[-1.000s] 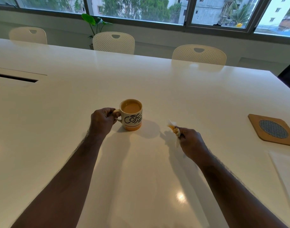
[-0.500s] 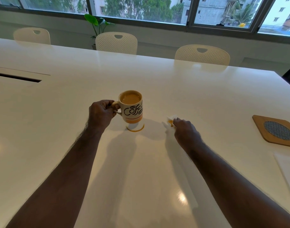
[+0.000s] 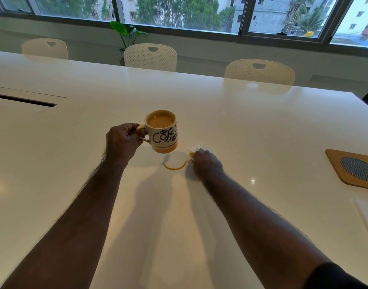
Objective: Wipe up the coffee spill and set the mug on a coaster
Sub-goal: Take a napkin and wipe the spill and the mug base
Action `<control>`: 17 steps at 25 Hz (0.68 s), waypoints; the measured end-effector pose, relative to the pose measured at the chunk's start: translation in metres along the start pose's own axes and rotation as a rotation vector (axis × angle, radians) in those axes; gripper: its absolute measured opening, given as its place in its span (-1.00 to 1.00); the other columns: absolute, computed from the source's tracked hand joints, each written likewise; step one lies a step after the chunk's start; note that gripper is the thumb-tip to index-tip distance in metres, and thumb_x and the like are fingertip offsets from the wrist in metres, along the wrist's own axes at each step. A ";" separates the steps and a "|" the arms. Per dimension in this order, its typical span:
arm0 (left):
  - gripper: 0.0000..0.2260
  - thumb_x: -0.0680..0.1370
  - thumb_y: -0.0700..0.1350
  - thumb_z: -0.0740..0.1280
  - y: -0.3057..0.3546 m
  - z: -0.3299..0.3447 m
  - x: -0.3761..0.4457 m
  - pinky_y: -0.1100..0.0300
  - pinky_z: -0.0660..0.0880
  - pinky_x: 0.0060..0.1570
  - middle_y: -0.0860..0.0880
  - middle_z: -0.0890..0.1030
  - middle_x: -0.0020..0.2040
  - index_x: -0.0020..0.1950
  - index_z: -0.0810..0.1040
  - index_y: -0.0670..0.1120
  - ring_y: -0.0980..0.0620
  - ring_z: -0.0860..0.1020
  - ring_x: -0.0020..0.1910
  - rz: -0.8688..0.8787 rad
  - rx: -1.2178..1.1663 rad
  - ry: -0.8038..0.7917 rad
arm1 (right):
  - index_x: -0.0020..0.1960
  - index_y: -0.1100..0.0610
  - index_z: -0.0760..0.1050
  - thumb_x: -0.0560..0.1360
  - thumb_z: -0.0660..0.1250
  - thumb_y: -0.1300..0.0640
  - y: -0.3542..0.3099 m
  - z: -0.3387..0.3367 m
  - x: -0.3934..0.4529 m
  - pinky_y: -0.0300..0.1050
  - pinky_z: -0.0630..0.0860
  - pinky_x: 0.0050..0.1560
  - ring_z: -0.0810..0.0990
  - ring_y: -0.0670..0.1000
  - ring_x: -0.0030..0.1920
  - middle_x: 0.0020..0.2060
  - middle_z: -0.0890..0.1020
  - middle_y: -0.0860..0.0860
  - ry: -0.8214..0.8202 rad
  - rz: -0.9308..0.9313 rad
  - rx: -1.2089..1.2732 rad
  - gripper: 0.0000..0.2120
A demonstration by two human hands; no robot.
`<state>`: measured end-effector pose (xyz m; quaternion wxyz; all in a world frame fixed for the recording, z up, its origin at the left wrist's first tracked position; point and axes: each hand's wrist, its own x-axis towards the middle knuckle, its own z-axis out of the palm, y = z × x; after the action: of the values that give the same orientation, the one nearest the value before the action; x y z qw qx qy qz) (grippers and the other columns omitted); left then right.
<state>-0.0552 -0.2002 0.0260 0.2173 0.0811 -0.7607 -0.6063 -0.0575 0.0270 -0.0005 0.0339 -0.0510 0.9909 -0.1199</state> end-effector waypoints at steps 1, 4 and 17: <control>-0.90 0.49 -0.15 0.45 0.001 -0.001 0.000 -0.05 0.62 -0.02 -0.20 0.68 -0.17 -0.01 0.67 -0.11 -0.07 0.64 -0.17 0.001 -0.004 0.001 | 0.25 0.21 0.47 0.61 0.12 0.18 -0.006 0.002 0.001 -0.03 0.53 0.15 0.53 0.05 0.16 0.11 0.55 0.08 -0.006 -0.013 0.020 -0.72; -0.87 0.49 -0.17 0.44 0.003 -0.003 0.002 -0.01 0.62 -0.04 -0.16 0.67 -0.19 0.01 0.66 -0.15 -0.03 0.63 -0.20 -0.005 0.003 0.008 | 0.28 0.19 0.44 0.59 0.19 0.15 -0.024 0.009 0.000 -0.02 0.58 0.05 0.53 0.02 0.08 0.07 0.53 0.08 -0.011 -0.088 0.025 -0.71; -0.82 0.50 -0.15 0.44 0.000 -0.008 -0.002 -0.04 0.63 -0.03 -0.17 0.69 -0.12 0.08 0.66 -0.16 -0.10 0.68 -0.09 -0.022 0.038 0.017 | 0.41 0.13 0.38 0.56 0.26 0.20 -0.045 0.039 -0.053 0.05 0.52 0.20 0.44 0.07 0.35 0.40 0.43 0.07 -0.008 -0.603 -0.116 -0.58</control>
<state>-0.0499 -0.2064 0.0265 0.2158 0.0987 -0.7693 -0.5932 0.0028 -0.0200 -0.0248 -0.0024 -0.3450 0.9361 -0.0676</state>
